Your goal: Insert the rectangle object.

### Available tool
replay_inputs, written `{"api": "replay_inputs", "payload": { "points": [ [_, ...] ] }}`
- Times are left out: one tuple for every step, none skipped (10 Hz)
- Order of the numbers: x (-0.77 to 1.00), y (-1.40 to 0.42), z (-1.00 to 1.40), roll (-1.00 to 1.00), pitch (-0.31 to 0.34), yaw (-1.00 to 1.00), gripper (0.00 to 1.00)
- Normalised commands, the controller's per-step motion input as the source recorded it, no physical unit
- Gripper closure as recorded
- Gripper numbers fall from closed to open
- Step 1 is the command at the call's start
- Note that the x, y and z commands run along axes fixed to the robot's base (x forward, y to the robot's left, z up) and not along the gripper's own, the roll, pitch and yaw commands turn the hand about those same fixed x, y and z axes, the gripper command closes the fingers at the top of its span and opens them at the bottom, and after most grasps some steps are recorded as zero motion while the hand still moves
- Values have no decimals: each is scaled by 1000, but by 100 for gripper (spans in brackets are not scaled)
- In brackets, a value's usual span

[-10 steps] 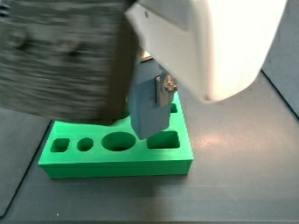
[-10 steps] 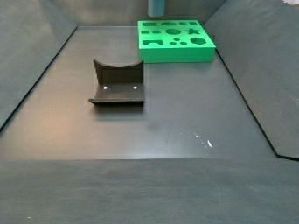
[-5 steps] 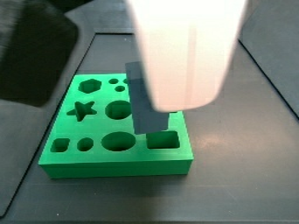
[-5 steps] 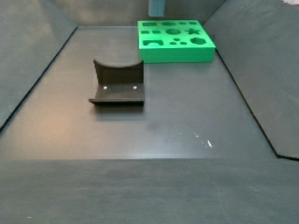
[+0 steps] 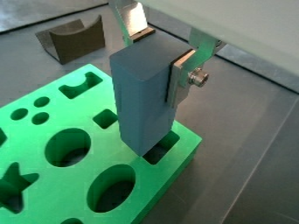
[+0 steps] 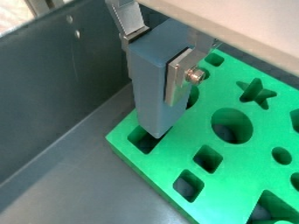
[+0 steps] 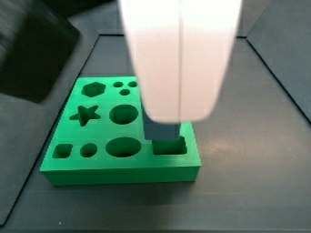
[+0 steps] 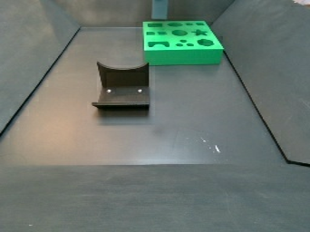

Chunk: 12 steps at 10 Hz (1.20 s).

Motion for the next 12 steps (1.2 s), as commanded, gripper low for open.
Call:
{"api": "replay_inputs", "payload": {
  "points": [
    [366,0,-454,133,99,0,100],
    [217,-11,-289,40,71,-17,100],
    [137,-37,-146,0,39,-49,100],
    [0,-46,-134,-36,0,-29,100],
    [-160,-6,-111,-51,-31,0,100],
    [-277,-6,-151,-103,-64,0,100],
    [-71,-37,-174,-194,-73,0,100],
    [74,-57,-211,-179,-27,0,100],
    [80,0,-271,-271,-56,-43,100],
    [34,14,-271,-351,-80,-29,100],
    [0,26,-440,-196,-71,0,100],
    [0,26,-526,-43,-14,17,100]
  ]
}}
